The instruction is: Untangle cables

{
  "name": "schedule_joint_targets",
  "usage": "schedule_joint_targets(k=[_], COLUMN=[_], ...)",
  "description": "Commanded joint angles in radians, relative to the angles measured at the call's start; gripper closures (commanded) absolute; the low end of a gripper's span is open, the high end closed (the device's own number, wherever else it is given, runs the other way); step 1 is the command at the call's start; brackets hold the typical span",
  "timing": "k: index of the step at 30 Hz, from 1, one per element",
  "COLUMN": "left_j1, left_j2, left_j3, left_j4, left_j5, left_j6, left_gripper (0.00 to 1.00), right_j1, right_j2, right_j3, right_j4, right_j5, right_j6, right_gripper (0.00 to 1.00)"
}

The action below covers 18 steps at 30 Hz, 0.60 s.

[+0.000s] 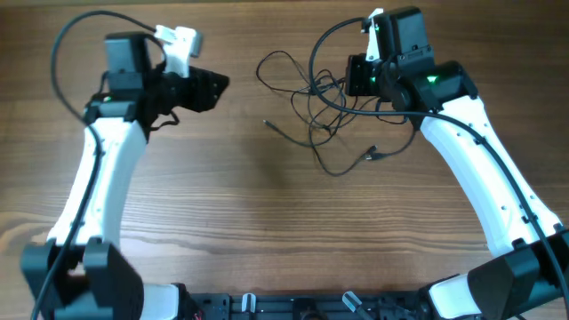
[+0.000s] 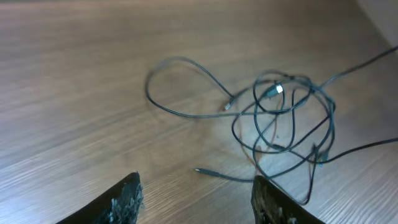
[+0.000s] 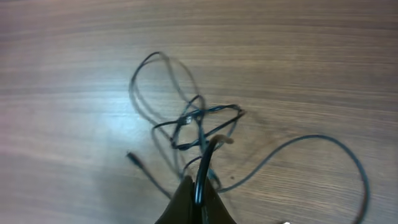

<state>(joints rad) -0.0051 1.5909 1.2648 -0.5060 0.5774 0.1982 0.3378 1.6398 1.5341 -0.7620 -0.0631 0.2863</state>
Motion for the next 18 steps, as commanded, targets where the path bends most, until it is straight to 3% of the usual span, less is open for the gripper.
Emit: schedule_joint_targets(k=[1, 9, 18], left_j1=[-0.074, -0.198, -0.299], left_j2=[0.081, 0.231, 0.278], left_j3=[-0.004, -0.004, -0.004], left_j4=[0.043, 0.235, 0.272], left_j5=[0.032, 0.032, 0.032], left_j6=[0.061, 0.056, 0.061], left_gripper=[0.41, 0.41, 0.46], right_j1=[0.024, 0.089, 0.091], right_j2=[-0.011, -0.036, -0.066], right_j3=[0.014, 0.014, 0.014], right_j4=[0.010, 0.019, 0.018], right_j5=[-0.150, -0.260, -0.267], right_j6=[-0.049, -0.039, -0.010], right_gripper=[0.95, 0.95, 0.95])
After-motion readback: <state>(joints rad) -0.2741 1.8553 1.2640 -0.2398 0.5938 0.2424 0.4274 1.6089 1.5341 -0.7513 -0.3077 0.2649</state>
